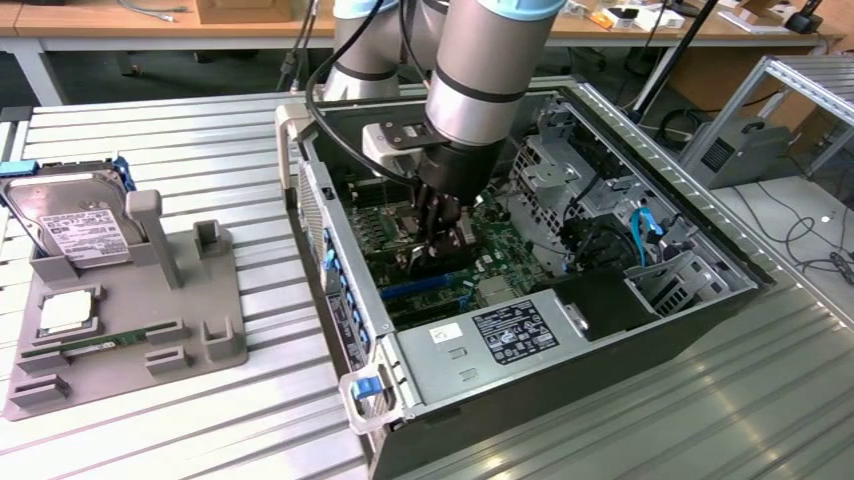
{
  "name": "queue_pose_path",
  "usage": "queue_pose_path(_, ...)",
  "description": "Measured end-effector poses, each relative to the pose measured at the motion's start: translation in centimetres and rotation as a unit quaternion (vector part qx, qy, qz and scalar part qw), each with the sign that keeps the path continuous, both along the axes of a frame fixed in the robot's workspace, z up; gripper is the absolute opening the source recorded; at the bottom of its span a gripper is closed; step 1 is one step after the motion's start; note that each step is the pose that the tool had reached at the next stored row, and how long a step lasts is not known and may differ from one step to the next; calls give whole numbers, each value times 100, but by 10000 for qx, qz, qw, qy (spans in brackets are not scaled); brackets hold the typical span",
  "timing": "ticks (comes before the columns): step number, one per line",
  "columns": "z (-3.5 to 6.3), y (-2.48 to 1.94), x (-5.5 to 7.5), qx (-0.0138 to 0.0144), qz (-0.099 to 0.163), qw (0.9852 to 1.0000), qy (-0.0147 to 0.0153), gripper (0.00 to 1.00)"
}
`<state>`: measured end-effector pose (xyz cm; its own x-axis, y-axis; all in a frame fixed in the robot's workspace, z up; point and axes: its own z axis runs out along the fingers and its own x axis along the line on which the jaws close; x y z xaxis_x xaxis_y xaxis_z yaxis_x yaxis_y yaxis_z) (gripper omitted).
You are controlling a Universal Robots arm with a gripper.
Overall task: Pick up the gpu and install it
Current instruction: 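Insert the gpu into the slot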
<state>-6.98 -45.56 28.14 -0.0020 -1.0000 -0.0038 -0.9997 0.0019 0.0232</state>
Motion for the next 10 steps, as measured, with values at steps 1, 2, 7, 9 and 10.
queue_pose_path(1, -4, 0, 0, 1, 0, 10000, -1, 27)
queue_pose_path(2, -10, 0, 1, 0, -2, 10000, 0, 27)
queue_pose_path(7, -33, 0, 3, 0, -40, 10000, 0, 27)
queue_pose_path(9, -38, 0, 3, 0, -96, 10000, 0, 27)
queue_pose_path(10, -40, 0, 2, 1, -96, 10000, 0, 27)
